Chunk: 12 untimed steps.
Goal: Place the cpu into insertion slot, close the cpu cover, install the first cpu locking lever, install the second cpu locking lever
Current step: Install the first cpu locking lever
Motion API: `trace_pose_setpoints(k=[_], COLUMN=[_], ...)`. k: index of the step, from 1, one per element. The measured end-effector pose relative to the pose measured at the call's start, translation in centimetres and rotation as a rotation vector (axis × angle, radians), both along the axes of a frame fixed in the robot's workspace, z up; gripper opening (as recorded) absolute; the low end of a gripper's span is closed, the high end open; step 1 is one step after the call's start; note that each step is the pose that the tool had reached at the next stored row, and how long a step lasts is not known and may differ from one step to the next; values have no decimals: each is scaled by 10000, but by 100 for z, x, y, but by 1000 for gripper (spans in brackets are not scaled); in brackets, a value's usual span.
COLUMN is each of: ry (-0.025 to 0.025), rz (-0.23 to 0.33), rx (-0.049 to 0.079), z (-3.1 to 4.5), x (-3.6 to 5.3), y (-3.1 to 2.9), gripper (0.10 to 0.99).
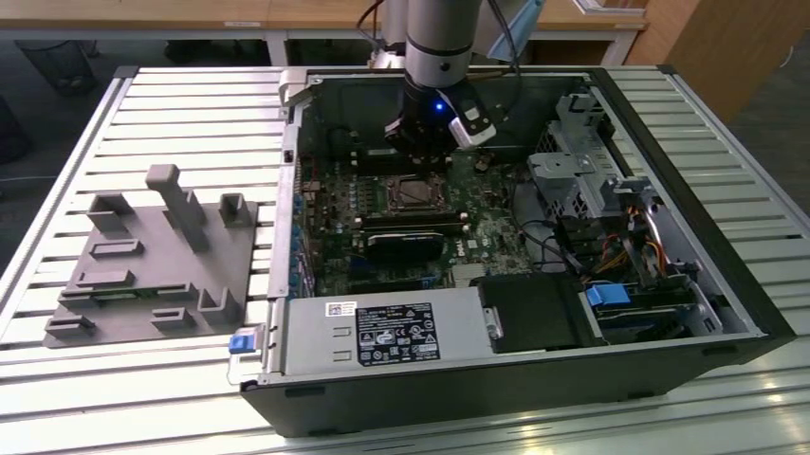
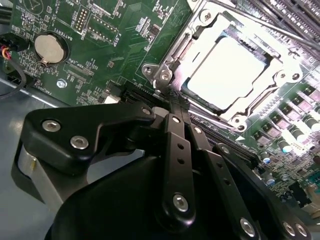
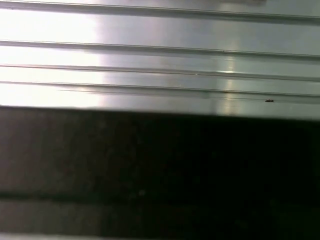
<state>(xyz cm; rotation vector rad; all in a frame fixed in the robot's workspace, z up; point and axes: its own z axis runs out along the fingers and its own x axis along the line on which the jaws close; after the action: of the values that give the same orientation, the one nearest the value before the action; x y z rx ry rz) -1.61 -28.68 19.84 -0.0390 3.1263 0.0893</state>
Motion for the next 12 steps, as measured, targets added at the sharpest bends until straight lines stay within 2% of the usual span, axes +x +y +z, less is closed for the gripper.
trace_pose_setpoints(k=[3,8,12], ry=[0,0,0], rz=[0,0,-1], rx=[-122,-140,-137], z=[-6,-2,47], x=[0,0,0], y=[0,1,6], gripper=[106,106,106])
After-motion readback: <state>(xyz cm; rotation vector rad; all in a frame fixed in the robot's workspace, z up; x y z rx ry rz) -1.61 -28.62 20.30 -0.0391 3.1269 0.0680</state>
